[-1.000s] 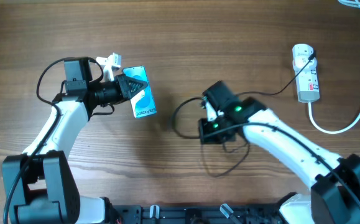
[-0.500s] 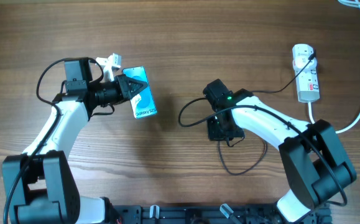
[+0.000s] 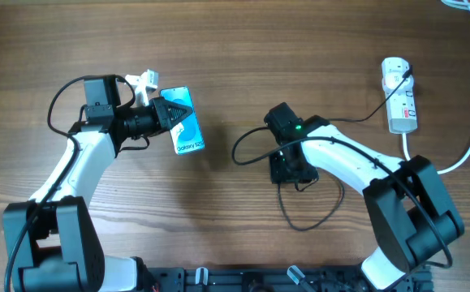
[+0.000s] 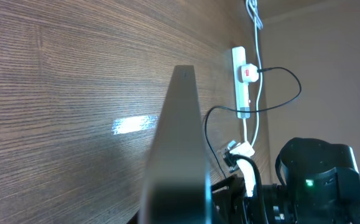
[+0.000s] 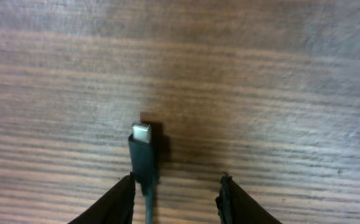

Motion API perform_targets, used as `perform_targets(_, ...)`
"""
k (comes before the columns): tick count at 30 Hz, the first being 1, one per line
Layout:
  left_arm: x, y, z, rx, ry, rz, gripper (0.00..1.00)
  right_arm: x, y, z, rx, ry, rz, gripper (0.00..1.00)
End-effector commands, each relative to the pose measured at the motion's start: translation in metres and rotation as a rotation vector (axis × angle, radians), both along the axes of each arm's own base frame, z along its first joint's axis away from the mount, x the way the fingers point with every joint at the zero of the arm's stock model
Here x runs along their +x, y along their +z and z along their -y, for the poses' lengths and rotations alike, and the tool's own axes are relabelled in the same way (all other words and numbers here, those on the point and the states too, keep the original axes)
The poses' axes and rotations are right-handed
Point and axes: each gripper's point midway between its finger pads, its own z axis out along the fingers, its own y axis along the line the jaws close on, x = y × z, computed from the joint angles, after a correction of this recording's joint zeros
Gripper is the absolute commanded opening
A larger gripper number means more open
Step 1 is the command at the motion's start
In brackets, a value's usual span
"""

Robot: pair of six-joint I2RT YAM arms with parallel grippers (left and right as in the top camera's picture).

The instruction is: Plug charger to phone and switch on socket

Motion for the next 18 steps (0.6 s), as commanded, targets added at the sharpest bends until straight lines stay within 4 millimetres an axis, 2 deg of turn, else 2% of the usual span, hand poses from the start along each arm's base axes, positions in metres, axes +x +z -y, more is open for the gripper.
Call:
perform_targets(1,-0.001,0.002,0.001,-0.016,-0.005,-0.002,0.04,-0.033,-0.017,-0.011,0.007,0.049,-0.099,0.42)
perform_targets(2,-0.001,0.002,0.001,-0.016,-0.005,-0.002,0.04,-0.036,-0.017,-0.014,0.001,0.057,-0.097,0.41)
perform_targets(6,-0.001,0.002,0.001,-0.016,-0.005,-0.002,0.04,-0.036,-0.019,-0.004,-0.116,0.018,-0.049,0.41)
perform_targets(12,-0.002,0.002,0.001,-0.019,-0.007,-0.005,0.04,-0.029,-0.019,0.003,-0.165,0.000,-0.005,0.41)
perform_targets(15,-0.002,0.002,0.001,-0.024,0.000,-0.015,0.04,-0.031,-0.020,0.001,-0.157,0.003,-0.018,0.32)
perform_targets(18,-0.002,0.002,0.001,-0.028,0.004,-0.023,0.04,-0.034,-0.026,0.004,-0.165,0.026,-0.025,0.31)
